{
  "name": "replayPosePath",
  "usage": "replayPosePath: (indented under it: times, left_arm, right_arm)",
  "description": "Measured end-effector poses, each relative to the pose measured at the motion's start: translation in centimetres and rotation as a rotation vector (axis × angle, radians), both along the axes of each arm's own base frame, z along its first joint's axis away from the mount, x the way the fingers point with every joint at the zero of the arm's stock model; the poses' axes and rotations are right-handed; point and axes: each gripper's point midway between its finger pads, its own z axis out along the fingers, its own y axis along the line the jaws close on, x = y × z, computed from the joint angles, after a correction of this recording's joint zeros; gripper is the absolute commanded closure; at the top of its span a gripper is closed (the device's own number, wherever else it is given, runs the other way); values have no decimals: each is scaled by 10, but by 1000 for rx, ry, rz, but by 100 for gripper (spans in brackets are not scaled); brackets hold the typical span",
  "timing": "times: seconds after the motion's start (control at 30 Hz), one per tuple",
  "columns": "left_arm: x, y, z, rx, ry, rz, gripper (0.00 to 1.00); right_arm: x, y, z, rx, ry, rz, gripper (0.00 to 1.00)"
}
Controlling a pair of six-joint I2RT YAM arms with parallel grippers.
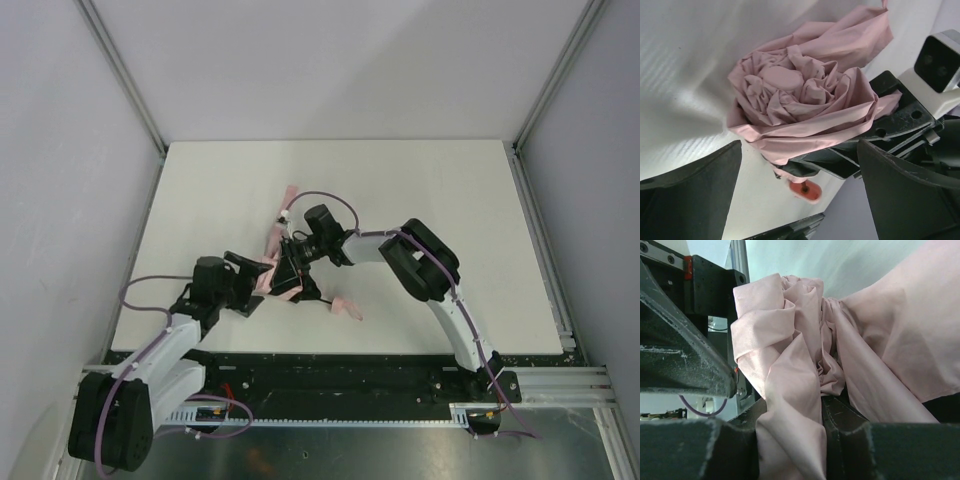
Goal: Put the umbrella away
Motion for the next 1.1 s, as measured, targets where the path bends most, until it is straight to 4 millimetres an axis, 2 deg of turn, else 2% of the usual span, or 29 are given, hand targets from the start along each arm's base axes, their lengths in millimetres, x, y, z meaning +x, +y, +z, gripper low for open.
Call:
replayPosePath:
  times: [0.17,0.33,0.47,0.83,1.0,1.07,1.1]
  left_arm:
    - [3,-6,-2,-27,-38,53,1]
    - [12,-1,-15,5,-19,104,1]
    - [22,3,-15,32,-40,129,4]
    - [30,-3,-30,143,-28,98,51]
    - [30,-4,-29,160,-33,82,66]
    - [30,-5,-29,166,-33,75,70]
    - [30,-5,-30,168,-31,72,73]
  right_arm:
    - [-4,0,0,8,39,9,100]
    - [-5,0,1,13,48,14,100]
    - [-6,0,1,14,48,16,100]
    - [0,-5,4,21,-5,23,100]
    - [-1,-7,5,17,-44,38,100]
    - [-1,-7,5,12,-50,37,90]
    - [-1,-8,5,9,-50,35,80]
